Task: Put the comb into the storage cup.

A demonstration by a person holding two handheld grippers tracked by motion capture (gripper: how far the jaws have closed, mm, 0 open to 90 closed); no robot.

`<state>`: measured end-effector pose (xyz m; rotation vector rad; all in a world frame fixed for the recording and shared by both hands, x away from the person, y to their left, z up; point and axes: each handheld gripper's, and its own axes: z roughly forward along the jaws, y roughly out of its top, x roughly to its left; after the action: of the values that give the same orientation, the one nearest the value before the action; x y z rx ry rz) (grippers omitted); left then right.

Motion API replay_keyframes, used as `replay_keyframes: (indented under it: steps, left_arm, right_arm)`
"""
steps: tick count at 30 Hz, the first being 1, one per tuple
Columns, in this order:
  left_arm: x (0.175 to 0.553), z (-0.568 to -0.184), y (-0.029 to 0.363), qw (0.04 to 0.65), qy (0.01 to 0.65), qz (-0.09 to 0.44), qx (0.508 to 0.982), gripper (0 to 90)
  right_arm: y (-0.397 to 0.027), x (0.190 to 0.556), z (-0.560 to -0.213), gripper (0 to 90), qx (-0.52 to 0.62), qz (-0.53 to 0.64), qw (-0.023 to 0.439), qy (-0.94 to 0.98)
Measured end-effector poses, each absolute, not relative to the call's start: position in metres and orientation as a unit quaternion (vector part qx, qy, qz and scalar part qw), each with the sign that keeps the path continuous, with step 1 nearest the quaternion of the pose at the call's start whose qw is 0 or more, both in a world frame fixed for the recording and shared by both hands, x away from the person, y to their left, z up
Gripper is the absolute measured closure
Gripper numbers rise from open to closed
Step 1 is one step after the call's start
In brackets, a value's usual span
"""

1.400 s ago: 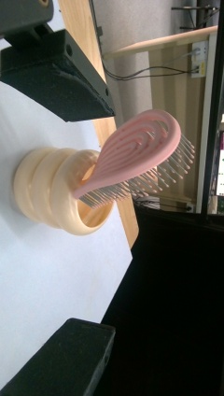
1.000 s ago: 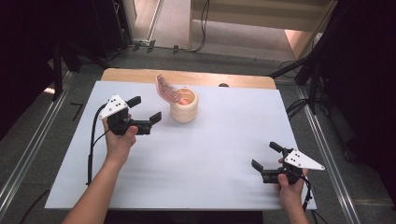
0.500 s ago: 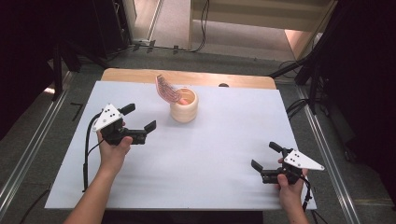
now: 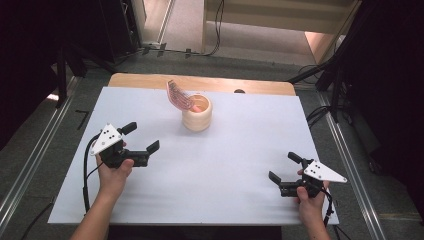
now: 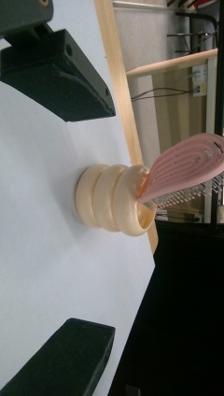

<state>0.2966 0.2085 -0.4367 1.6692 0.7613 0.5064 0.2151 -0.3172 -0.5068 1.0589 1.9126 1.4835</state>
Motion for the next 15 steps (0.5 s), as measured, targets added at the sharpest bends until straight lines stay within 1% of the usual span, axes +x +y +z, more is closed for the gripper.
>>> replay_keyframes:
  steps: [15]
  left_arm:
    - [0.276, -0.452, 0.228, 0.57, 0.324, 0.221, 0.722, 0.0]
  right_arm:
    - [-0.316, 0.215, -0.507, 0.0, 0.386, 0.544, 0.249, 0.702]
